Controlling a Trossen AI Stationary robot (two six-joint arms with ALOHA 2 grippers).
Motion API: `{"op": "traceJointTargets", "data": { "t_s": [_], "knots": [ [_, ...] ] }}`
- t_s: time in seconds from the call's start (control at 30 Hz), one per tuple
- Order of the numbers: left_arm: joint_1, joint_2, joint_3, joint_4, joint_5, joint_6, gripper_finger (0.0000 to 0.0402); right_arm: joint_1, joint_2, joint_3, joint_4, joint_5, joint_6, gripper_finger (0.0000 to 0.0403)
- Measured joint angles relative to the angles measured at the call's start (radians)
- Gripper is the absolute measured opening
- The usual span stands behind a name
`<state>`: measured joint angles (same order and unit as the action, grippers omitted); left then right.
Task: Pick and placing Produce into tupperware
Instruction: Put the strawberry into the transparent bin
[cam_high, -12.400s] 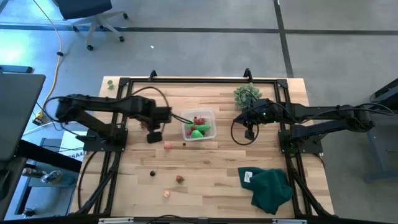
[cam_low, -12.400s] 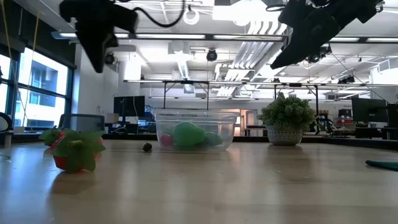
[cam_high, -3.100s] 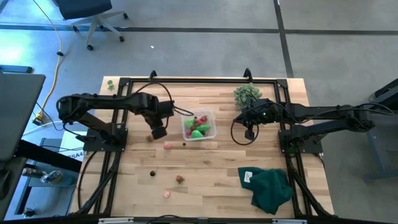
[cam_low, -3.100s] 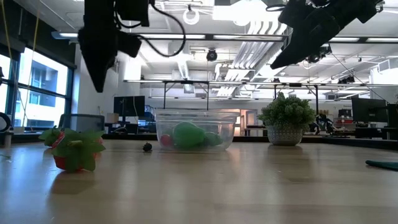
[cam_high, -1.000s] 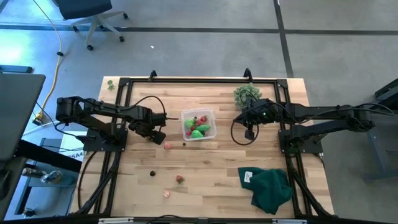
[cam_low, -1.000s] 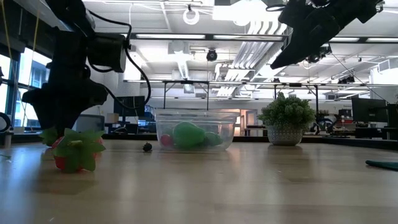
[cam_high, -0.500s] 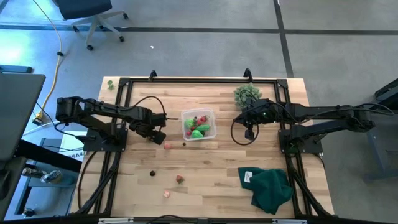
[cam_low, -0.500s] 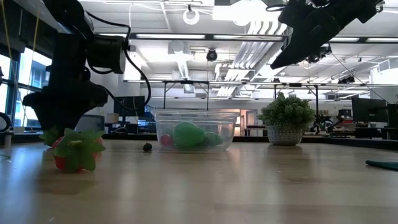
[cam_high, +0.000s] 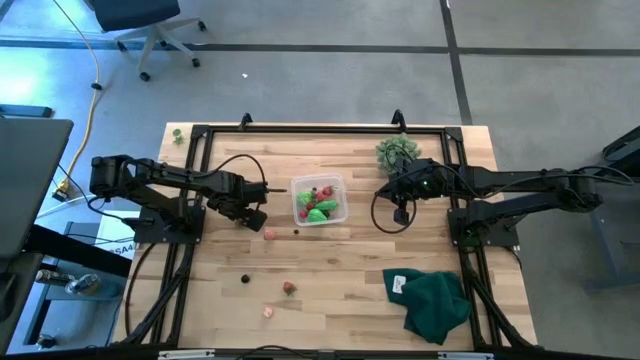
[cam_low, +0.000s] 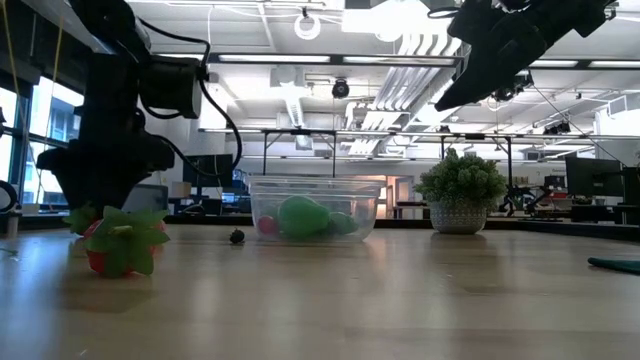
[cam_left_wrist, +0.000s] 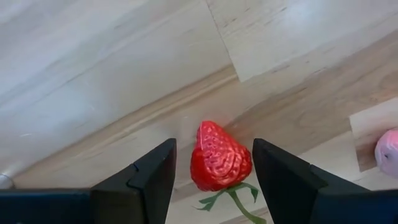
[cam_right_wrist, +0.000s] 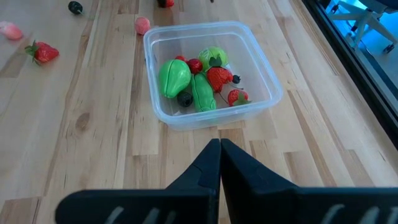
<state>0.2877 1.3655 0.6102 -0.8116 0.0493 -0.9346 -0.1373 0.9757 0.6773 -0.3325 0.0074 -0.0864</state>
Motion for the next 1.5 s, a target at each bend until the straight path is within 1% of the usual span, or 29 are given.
{"op": "traceJointTargets", "data": {
  "t_s": [0.13, 0.5, 0.77, 0.87, 1.5],
  "knots": [
    [0.0, 0.0, 0.0, -0.001, -0.016, -0.016, 0.0202, 0.0, 0.0, 0.0, 0.0, 0.0, 0.0, 0.0002],
    [0.0, 0.0, -0.002, -0.007, -0.016, -0.021, 0.02, 0.0, 0.0, 0.0, 0.0, 0.0, 0.0, 0.0002],
    [0.0, 0.0, -0.017, 0.001, -0.008, -0.046, 0.0157, 0.0, 0.0, 0.0, 0.0, 0.0, 0.0, 0.0002],
    [0.0, 0.0, -0.017, 0.001, -0.008, -0.047, 0.0148, 0.0, 0.0, 0.0, 0.0, 0.0, 0.0, 0.0002],
    [0.0, 0.0, -0.017, 0.004, -0.008, -0.058, 0.0154, 0.0, 0.0, 0.0, 0.0, 0.0, 0.0, 0.0002]
  ]
}}
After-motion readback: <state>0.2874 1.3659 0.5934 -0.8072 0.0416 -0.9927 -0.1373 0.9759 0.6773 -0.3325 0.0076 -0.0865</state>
